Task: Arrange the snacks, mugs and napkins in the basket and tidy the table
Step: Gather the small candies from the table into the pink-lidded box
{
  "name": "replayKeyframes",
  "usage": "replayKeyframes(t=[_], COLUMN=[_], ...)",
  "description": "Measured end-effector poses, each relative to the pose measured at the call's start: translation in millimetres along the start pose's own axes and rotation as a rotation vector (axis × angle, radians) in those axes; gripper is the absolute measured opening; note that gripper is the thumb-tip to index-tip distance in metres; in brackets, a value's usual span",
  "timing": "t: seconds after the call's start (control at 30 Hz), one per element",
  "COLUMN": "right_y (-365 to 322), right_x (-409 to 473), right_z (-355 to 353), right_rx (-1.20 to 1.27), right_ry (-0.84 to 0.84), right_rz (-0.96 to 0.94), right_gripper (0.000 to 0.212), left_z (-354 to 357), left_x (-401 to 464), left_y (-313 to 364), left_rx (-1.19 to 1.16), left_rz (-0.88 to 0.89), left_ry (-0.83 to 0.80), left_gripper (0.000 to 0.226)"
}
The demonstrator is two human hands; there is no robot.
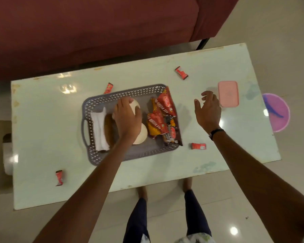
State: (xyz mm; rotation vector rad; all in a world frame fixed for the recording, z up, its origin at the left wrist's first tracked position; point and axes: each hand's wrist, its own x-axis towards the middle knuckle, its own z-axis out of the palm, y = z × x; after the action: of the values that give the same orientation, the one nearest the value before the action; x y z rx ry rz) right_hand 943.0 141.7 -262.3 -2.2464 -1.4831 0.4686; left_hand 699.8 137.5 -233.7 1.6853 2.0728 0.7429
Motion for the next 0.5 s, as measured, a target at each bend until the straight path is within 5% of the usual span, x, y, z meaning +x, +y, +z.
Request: replayKeyframes(t=[0.3, 0.5], right_y=[90.9, 107.4], right_x=[60.9, 87.3], right_z=[-43.1, -30.7], right_rx=[-0.091, -0.087], right_ry=[-0.087, -0.185], right_rz=[0.089, 0.073], right_gripper=[0.069, 0.091], left_z=[118.4, 175.7], left_x=[-27.6, -37.5], left_y=[129.3, 162.0], left_rx=[-0.157, -0.339], left_rz=[0.087, -0.113], left_ry=[-0.158, -0.325], left_gripper=[0.02, 0.011])
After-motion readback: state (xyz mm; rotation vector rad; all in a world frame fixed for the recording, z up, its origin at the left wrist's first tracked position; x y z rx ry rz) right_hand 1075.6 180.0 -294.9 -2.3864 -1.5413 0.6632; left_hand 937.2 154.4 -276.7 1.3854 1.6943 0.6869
